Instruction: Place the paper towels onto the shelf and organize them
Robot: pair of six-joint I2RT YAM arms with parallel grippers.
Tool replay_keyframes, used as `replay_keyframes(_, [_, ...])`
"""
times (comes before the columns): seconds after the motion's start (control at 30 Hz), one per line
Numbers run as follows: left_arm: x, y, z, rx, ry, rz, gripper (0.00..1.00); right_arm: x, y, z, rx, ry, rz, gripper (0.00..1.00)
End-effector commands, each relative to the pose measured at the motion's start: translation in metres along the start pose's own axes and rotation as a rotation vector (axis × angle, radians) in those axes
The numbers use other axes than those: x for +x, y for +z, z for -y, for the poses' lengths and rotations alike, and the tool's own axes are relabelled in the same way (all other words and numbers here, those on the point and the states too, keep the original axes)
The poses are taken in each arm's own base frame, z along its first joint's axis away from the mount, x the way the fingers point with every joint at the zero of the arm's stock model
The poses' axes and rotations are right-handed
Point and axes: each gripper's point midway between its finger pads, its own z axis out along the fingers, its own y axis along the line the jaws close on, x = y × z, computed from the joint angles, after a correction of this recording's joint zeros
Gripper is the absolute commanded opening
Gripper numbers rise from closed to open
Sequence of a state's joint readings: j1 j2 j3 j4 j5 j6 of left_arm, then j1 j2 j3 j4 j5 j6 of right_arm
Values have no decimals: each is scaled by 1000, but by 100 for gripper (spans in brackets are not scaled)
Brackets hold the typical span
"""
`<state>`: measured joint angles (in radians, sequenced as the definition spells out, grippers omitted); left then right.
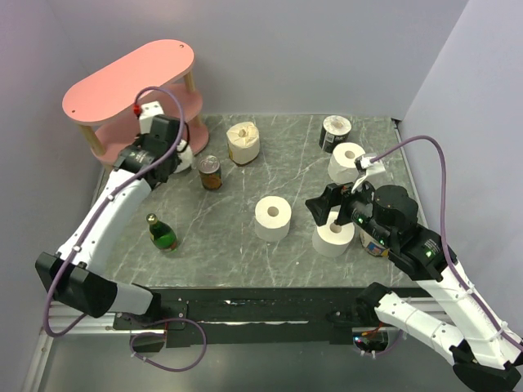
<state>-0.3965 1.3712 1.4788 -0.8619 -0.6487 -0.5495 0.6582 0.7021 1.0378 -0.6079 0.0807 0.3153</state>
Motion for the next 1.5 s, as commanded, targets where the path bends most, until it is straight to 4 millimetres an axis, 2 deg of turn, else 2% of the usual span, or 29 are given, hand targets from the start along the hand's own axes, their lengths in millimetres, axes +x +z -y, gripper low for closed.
replay_keyframes(0.0, [-56, -7, -38, -84, -109, 187, 28, -14, -6, -4, -14, -10, 36, 99])
replay_keyframes(0.03, [-62, -4, -53, -145, -110, 214, 28, -15, -6, -4, -18, -7, 43, 100])
replay_keyframes(0.07, [-66, -3, -56, -158, -114, 234, 28, -15, -6, -4, -19, -6, 46, 99])
replay_keyframes(0.13, [-76, 0, -60, -166, -105, 282, 27, -13, -4, -4, -19, 0, 50, 99])
replay_keyframes(0.3, [-81, 10, -65, -220, -103, 291, 25, -10, -2, -6, -30, 1, 32, 99])
replay_keyframes(0.4, [-86, 8, -72, -250, -160, 307, 25, -11, -2, -5, -25, -2, 35, 99])
replay_keyframes(0.6, [-84, 6, -82, -251, -275, 292, 27, -14, -2, -8, -34, 5, 37, 99])
replay_keyframes(0.63, [-84, 9, -87, -253, -299, 283, 27, -14, -2, -8, -37, 6, 41, 100])
replay_keyframes(0.7, [-77, 16, -82, -198, -349, 243, 28, -12, -1, -9, -42, 14, 40, 99])
replay_keyframes(0.73, [-76, 19, -88, -203, -380, 232, 29, -11, -1, -11, -51, 16, 39, 99])
replay_keyframes(0.8, [-70, 23, -87, -164, -430, 200, 28, -10, -1, -11, -56, 17, 34, 99])
replay_keyframes(0.9, [-68, 24, -98, -145, -506, 178, 21, -8, -3, -10, -51, 17, 32, 100])
replay_keyframes(1.13, [-62, 21, -106, -129, -697, 144, 21, -10, -10, -7, -44, 15, 51, 99])
replay_keyframes(1.27, [-72, 15, -104, -115, -781, 152, 22, -11, -12, -5, -33, 8, 55, 99])
replay_keyframes(1.47, [-75, 17, -114, -160, -815, 184, 22, -17, -16, -6, -38, 8, 71, 99])
